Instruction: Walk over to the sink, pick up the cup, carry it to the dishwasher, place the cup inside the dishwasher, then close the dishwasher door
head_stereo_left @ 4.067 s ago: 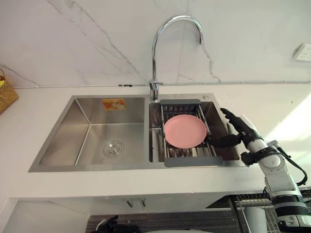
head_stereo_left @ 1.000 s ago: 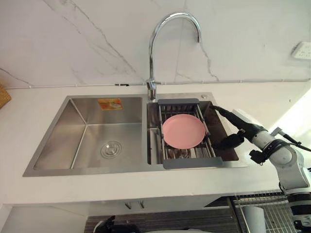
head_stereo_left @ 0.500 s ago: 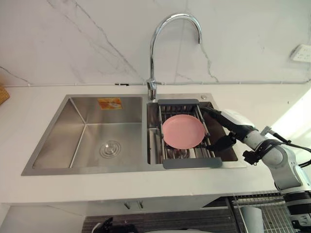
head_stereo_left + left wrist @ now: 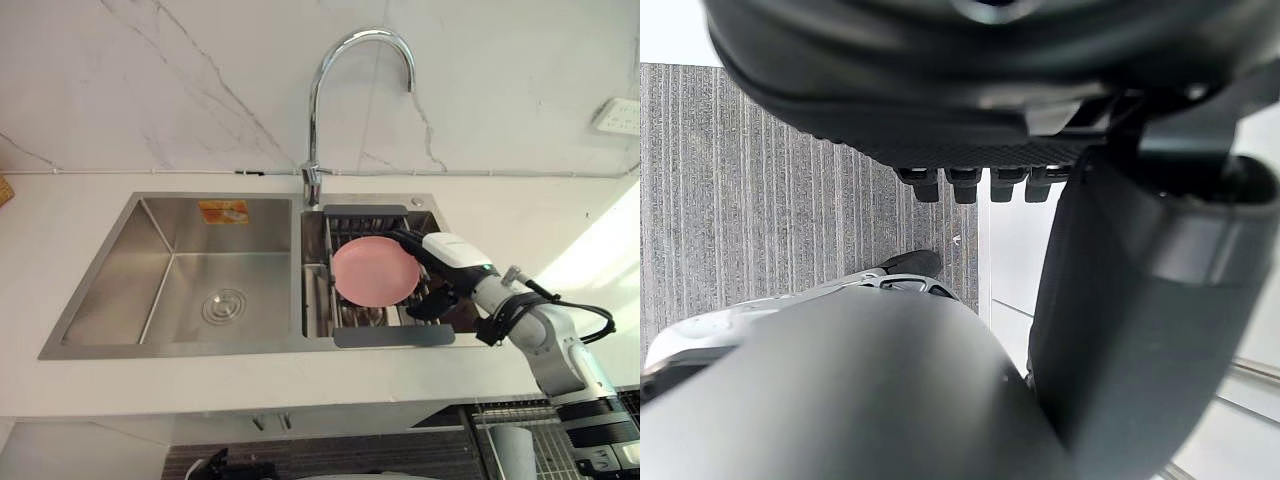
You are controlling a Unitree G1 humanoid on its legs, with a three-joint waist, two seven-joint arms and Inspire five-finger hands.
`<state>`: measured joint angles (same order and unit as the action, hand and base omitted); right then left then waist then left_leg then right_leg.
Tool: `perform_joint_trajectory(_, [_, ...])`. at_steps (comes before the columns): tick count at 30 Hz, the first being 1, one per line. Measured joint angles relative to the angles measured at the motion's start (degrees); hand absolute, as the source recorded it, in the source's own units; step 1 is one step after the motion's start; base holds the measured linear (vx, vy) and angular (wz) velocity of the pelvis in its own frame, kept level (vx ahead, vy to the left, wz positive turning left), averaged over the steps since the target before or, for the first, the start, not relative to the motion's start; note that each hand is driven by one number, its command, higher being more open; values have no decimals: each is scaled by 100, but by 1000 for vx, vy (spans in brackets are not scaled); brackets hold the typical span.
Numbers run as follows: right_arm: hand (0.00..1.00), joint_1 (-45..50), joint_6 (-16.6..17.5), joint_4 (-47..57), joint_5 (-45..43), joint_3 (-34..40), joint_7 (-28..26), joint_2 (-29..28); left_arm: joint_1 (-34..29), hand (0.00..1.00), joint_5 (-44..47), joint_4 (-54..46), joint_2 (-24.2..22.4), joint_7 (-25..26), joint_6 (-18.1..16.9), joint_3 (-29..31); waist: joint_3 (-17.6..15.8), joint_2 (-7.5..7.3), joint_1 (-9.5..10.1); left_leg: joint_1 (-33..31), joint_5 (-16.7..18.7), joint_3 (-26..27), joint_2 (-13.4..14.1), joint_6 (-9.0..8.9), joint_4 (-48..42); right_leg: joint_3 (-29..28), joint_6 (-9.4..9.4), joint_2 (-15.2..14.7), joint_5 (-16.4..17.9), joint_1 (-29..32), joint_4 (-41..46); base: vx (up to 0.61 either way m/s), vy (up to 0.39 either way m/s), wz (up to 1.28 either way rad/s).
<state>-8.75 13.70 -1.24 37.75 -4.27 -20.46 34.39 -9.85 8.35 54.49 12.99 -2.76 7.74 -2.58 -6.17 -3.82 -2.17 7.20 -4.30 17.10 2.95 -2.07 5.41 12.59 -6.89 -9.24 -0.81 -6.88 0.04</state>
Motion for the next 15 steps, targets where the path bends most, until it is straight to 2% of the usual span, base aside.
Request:
perform_joint_trajectory(7, [100,1,-181,-338,304,-177,558,-357,36,100,0,17,-2,8,1,-20,1,3,71,-1,-1,-15,-4,1,0,13,1,0,1,-7,-1,0,0,0])
perform_joint_trajectory(15, [100,5,-198,-758,700,-282,1167,-604,66,100,-5,12,-6,12,3,-29,-3,11,139,-36,-21,-113,-15,6,0,109,4,-10,7,-27,-5,0,0,5])
